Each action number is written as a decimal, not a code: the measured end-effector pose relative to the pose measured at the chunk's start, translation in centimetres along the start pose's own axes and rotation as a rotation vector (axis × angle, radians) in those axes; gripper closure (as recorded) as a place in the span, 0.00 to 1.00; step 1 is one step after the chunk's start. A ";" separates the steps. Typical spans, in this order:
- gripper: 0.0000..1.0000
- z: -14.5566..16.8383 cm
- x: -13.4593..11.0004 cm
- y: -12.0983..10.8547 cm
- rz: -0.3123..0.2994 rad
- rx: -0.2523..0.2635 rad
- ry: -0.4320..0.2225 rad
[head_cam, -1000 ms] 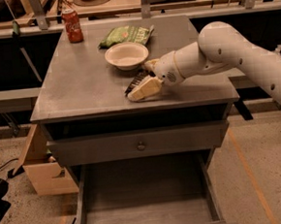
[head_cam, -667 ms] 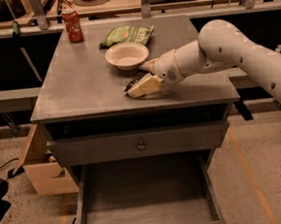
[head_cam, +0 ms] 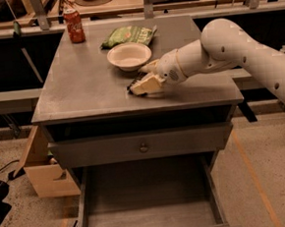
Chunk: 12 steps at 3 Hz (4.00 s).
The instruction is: Place rxbar chocolate into middle drawer
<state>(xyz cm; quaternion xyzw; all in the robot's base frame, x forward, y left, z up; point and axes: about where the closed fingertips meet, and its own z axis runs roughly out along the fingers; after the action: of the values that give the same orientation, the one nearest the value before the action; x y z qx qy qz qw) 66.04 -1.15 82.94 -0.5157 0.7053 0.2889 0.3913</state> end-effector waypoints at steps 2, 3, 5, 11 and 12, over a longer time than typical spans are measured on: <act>1.00 -5.2 -1.9 3.4 -0.064 -0.054 -0.103; 1.00 -9.9 -1.8 8.7 -0.113 -0.108 -0.126; 1.00 -11.7 1.6 16.5 -0.211 -0.254 -0.051; 1.00 1.3 24.7 22.3 0.091 -0.389 0.051; 1.00 4.2 30.0 23.5 0.188 -0.365 0.020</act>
Offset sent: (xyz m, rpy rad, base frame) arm -0.0833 -0.0534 0.0822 0.1484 -0.1074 0.1208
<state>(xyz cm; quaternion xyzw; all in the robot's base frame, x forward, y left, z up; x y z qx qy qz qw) 39.85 -5.68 55.31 -0.5126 0.6903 0.4420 0.2556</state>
